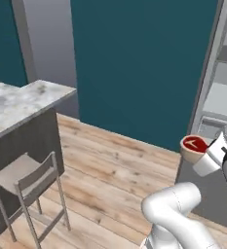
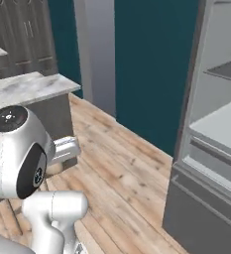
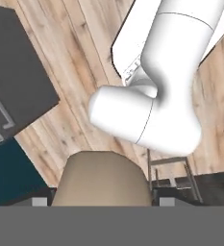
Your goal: Gather the garlic and bell pepper from the fridge and place them on a tray on the dining counter. Then gather the steaks from the fridge and place them on the other tray.
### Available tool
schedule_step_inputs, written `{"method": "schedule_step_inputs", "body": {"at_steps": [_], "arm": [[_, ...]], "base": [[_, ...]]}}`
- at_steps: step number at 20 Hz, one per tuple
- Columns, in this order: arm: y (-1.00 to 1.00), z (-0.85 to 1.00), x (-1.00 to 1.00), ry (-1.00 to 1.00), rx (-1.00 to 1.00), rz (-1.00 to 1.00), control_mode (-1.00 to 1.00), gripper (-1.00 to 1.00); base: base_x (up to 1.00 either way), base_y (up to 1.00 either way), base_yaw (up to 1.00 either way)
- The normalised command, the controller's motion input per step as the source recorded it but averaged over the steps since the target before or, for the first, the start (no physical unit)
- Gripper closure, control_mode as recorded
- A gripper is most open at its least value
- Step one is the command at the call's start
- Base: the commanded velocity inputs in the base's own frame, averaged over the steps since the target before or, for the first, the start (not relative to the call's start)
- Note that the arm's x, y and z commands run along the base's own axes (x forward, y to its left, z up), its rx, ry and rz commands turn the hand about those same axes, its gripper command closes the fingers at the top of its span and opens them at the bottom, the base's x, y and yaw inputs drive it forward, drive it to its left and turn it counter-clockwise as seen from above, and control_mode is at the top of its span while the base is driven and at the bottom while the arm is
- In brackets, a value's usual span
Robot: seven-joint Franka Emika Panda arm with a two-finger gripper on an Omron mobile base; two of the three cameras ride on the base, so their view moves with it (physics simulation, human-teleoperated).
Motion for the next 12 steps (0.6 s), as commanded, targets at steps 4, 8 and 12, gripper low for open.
{"method": "schedule_step_inputs", "body": {"at_steps": [4, 8, 12], "arm": [[0.00, 0.00, 0.00, 0.00, 0.00, 0.00, 1.00, 1.00], [0.00, 0.00, 0.00, 0.00, 0.00, 0.00, 1.00, 1.00], [0.00, 0.00, 0.00, 0.00, 0.00, 0.00, 1.00, 1.00]], "base": [[0.00, 0.49, 0.93], [-0.08, 0.79, 0.84], [-0.12, 1.00, 0.70]]}}
